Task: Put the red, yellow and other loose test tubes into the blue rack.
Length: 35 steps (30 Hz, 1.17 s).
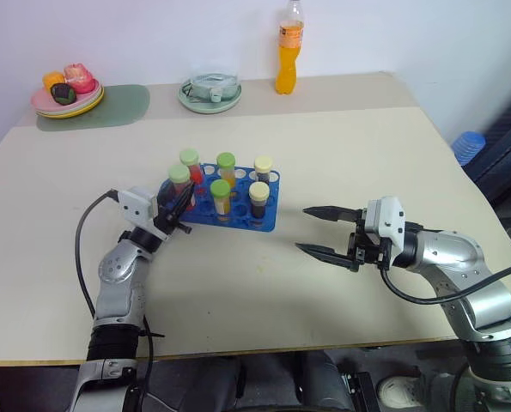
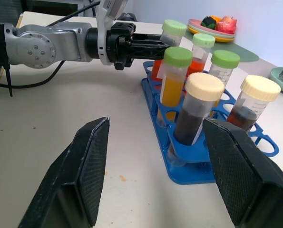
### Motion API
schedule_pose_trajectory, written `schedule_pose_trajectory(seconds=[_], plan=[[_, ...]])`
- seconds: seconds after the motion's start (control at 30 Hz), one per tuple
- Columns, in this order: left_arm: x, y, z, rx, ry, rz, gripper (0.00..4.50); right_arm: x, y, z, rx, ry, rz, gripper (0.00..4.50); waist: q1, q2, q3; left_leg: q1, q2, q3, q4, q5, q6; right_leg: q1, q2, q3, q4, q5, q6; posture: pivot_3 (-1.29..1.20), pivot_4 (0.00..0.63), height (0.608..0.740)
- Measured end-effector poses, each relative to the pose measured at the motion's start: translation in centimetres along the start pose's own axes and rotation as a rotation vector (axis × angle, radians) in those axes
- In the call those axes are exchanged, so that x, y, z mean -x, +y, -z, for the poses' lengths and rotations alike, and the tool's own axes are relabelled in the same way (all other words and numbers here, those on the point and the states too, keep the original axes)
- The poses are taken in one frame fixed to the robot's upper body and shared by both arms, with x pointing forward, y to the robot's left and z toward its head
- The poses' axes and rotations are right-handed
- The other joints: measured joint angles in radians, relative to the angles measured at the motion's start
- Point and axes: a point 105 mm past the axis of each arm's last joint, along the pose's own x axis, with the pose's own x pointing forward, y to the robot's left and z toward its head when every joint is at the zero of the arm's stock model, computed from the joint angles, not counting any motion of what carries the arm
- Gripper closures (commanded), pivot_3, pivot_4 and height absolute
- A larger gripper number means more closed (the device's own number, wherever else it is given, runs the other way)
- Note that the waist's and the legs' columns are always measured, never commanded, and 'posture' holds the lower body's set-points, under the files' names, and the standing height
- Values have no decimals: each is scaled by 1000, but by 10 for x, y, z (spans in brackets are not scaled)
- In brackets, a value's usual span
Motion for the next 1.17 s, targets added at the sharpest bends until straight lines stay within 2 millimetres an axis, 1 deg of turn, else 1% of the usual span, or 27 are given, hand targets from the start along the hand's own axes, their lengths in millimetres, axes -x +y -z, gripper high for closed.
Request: schedule_pose_trajectory(seconds=[0.03,0.07,0.1,0.13,0.27,0.37,0.43,0.5,0.6,0.73,0.8,0.97,1.07,1.17], plan=[[3,-2,1,30,3,17,2280,0,0,0,0,0,0,1324,0,0,0,0,0,0,0,0,0,0,0,0,0,0,0,0,150,740],[6,-5,3,43,11,39,1728,0,0,0,0,0,0,1324,0,0,0,0,0,0,0,0,0,0,0,0,0,0,0,0,150,740],[7,-10,5,53,20,60,1325,0,0,0,0,0,0,1324,2,0,0,0,0,0,0,0,0,0,0,0,0,0,0,0,150,740],[7,-13,5,52,19,72,807,0,0,0,0,0,0,1324,1,0,0,0,0,0,0,0,0,0,0,0,0,0,0,0,150,740],[10,-17,-10,1,-2,142,807,0,0,0,-3,0,1,1324,-1,0,0,0,0,0,0,0,0,0,0,0,0,0,0,0,150,740],[14,-20,-16,-11,5,171,807,0,0,1,-8,-5,9,1324,-1,0,0,0,0,0,0,0,0,0,0,0,0,0,0,0,150,740],[25,-18,-19,-48,47,190,807,0,0,2,-25,-17,30,1324,-1,0,0,0,1,0,-1,0,0,-1,0,0,0,0,0,0,150,740],[38,-10,-24,-78,97,190,807,3,-1,6,-58,-22,72,1324,-2,0,0,0,1,0,-1,0,0,-1,0,0,0,0,0,0,150,740],[54,-3,-25,-83,135,179,807,9,-5,13,-95,-24,166,1324,0,0,0,0,1,1,-1,0,0,0,0,0,0,0,0,0,150,740],[80,7,-25,-84,232,182,807,25,-12,28,-136,15,322,1324,0,0,0,1,1,1,-1,0,0,0,1,0,0,0,0,0,150,740],[88,12,-28,-80,250,175,807,35,-11,37,-167,41,384,1324,1,0,0,1,1,1,-1,0,0,0,1,0,0,0,0,0,150,740],[101,18,-33,-66,302,176,807,56,5,55,-227,106,461,1324,-1,1,0,2,1,1,-1,0,0,1,1,0,0,0,0,0,150,740],[104,21,-35,-76,328,183,807,67,13,60,-240,130,484,1324,-1,1,0,2,1,1,-1,0,0,1,1,0,0,0,0,0,150,740],[106,20,-35,-79,344,210,807,74,15,60,-239,139,504,1324,-1,1,0,3,2,1,-1,0,0,2,1,0,0,0,0,0,150,740]])
